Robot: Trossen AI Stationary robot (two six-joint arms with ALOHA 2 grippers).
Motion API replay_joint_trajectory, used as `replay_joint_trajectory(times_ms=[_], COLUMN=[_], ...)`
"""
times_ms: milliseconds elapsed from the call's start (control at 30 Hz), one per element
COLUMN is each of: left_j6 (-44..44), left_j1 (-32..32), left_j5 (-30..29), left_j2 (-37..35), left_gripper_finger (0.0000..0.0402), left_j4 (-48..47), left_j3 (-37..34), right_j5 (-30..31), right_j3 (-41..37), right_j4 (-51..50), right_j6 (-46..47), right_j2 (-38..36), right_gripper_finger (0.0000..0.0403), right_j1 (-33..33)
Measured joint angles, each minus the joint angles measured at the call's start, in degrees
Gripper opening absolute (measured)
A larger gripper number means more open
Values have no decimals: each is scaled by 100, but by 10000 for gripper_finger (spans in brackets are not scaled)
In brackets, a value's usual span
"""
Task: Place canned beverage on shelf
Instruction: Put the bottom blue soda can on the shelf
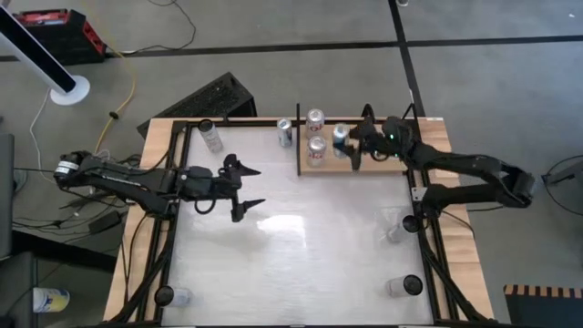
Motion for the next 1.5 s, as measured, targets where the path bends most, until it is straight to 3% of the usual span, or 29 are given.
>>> replay_joint_trajectory(times_ms=[267, 600, 1300, 1500], left_j6=[88, 102, 27, 26], left_j1=[75, 82, 67, 67], left_j5=[140, 201, 352, 353], left_j2=[-56, -56, -54, -54], left_gripper_finger=[382, 382, 382, 382], left_j4=[-62, -250, -352, -351], left_j3=[-11, -11, -11, -11], right_j5=[-111, 568, 623, 623], right_j3=[23, 15, 22, 20], right_j4=[658, 995, 1383, 1366], right_j6=[108, 241, 251, 243], right_j2=[805, 1516, 1993, 2000], right_gripper_finger=[247, 247, 248, 283], right_j1=[-430, -745, -971, -973])
